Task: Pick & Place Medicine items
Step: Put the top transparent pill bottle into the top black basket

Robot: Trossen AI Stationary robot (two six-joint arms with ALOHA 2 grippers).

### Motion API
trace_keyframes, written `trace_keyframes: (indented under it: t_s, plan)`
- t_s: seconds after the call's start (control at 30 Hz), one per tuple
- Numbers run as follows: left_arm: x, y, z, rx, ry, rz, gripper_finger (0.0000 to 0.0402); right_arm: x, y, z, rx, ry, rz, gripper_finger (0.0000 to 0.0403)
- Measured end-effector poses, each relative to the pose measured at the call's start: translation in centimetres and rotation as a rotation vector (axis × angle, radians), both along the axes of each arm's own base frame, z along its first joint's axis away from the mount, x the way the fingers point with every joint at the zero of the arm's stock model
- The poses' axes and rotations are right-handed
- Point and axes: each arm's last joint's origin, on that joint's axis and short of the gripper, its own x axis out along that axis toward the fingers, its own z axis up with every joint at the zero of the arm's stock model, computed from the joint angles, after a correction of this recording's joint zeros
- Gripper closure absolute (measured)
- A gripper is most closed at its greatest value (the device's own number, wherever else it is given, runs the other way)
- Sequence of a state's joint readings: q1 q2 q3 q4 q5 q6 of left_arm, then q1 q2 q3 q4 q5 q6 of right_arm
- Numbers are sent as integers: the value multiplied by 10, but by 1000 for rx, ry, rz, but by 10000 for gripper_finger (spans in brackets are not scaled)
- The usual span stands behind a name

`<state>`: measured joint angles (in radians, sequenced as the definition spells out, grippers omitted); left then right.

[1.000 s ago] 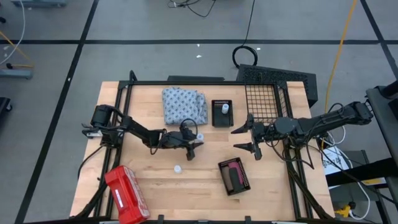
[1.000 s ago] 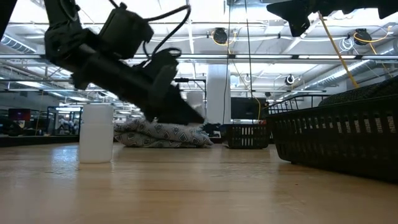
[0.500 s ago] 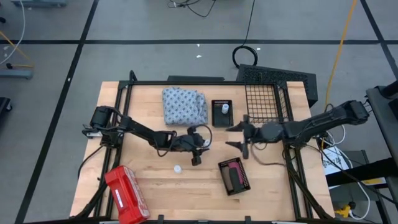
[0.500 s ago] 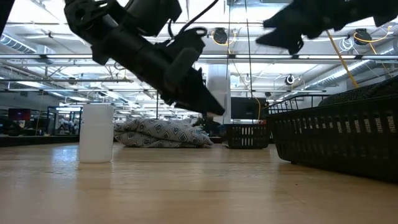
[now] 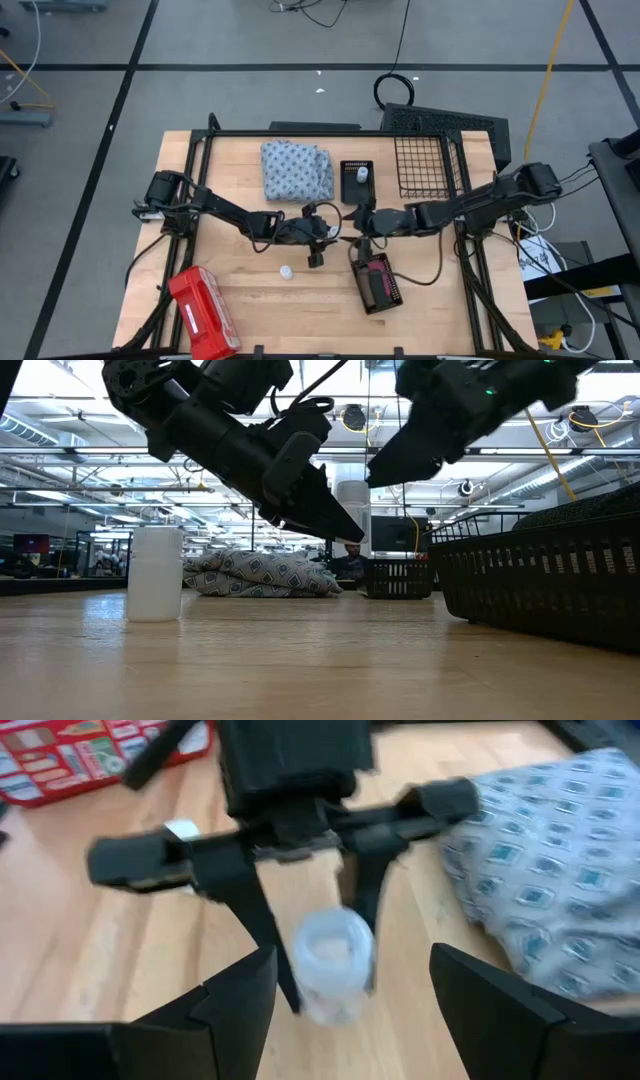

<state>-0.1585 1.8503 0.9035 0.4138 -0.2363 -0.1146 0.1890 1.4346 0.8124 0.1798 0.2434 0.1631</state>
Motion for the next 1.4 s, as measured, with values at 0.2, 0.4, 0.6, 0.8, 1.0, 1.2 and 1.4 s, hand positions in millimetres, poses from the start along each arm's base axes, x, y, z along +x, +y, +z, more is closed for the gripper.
trace_keyframes:
  t_s: [0.2,0.4,0.6,0.8,1.0,1.2,1.4]
  plan:
    - [-1,0,-1,-1,10,0,245,22,-4,4,21,18,57,151]
    - [-2,0,-3,-1,31,2,245,25,-5,-3,4,54,60,151]
    - [-1,0,-2,-3,20,2,245,25,-5,-3,7,54,56,151]
    - [-1,0,-1,-4,16,1,245,24,-5,-4,15,64,50,151]
    - [0,-1,1,-5,-11,-4,245,24,-5,-4,20,64,47,151]
    - [0,-1,1,-3,-10,-5,245,24,-5,-4,19,70,47,152]
    - [0,-1,1,-8,-11,-8,245,24,-5,-5,14,73,49,166]
